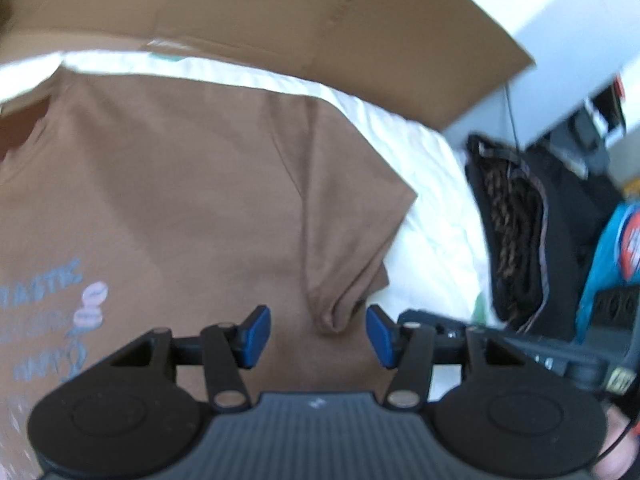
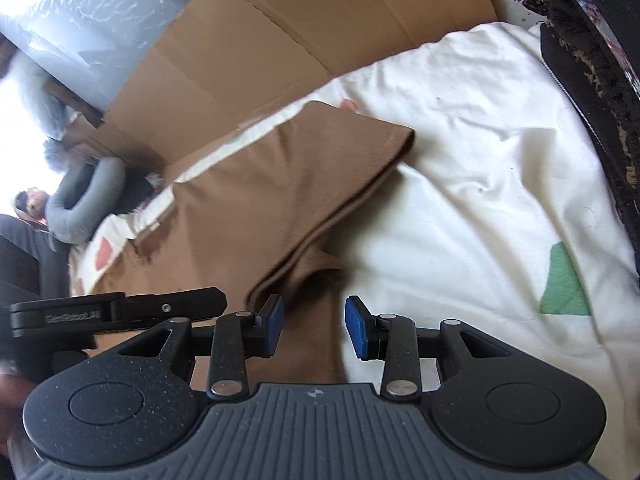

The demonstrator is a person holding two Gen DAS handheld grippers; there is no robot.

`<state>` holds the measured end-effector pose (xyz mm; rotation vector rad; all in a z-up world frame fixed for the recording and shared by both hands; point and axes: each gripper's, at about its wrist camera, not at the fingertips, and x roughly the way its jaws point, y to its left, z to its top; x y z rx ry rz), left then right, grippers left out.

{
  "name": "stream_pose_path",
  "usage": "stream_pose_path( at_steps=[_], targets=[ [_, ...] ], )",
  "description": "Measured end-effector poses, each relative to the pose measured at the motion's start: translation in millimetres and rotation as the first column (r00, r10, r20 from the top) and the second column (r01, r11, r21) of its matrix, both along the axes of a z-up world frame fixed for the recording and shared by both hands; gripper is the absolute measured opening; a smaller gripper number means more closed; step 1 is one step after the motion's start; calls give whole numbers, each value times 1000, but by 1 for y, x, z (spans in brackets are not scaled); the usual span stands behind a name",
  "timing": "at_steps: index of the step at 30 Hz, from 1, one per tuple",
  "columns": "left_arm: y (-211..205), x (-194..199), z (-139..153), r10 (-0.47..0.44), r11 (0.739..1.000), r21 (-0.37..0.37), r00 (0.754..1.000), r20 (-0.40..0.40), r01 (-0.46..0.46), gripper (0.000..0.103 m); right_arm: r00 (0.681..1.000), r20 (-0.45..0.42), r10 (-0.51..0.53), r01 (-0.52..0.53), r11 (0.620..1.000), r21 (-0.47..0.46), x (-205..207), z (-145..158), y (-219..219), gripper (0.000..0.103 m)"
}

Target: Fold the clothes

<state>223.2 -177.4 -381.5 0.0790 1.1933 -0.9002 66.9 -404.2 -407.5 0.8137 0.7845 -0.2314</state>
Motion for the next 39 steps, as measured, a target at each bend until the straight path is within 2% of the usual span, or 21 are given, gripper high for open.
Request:
stream_pose_path(
  at_steps=[2, 6, 9, 11, 12, 14, 17, 21, 23, 26, 33, 39],
  targets=[
    [-8, -6, -4, -49, 999, 22, 998, 46, 48, 56, 1000, -16, 2, -3, 1000, -12, 2, -5, 0, 36],
    [-16, -9, -13, -67, 997, 54, 994, 85, 63, 53, 999, -36, 5, -6, 999, -33, 6, -15, 0, 36],
    [-18, -8, -13, -76, 996, 47, 992, 97, 72, 42, 999, -37, 2, -4, 999, -52, 11, -18, 2, 35],
    [-18, -9, -10, -84, 996, 46, 988, 128, 79, 27, 999, -37, 6, -8, 998, -61, 16, -19, 3, 35],
    [-17, -9, -9, -86, 996, 42, 987, 134, 81, 25, 999, -37, 9, -12, 998, -67, 19, -19, 4, 35],
    [-16, -8, -7, -83, 996, 29, 988, 133, 80, 13, 999, -37, 16, -19, 997, -79, 24, -19, 6, 35],
    [-13, -8, -3, -74, 997, 20, 987, 141, 72, 7, 999, -34, 24, -27, 996, -89, 32, -20, 10, 35],
    [-11, -6, 8, -69, 997, -11, 986, 152, 72, 6, 997, -61, 42, -51, 989, -139, 41, -22, 17, 34],
    [-9, -3, 15, -58, 998, -25, 986, 154, 62, 6, 996, -78, 43, -56, 984, -169, 44, -23, 19, 25],
    [-3, -1, 24, -36, 998, -44, 987, 154, 44, 6, 995, -89, 32, -48, 984, -174, 43, -25, 16, 17],
    [16, 2, 36, 42, 998, -55, 989, 145, -35, 5, 994, -95, 49, -67, 978, -199, 42, -26, 17, 15],
    [29, -4, 33, 85, 996, -42, 991, 106, -81, 5, 994, -96, 54, -74, 975, -211, 42, -26, 18, 15]
  ],
)
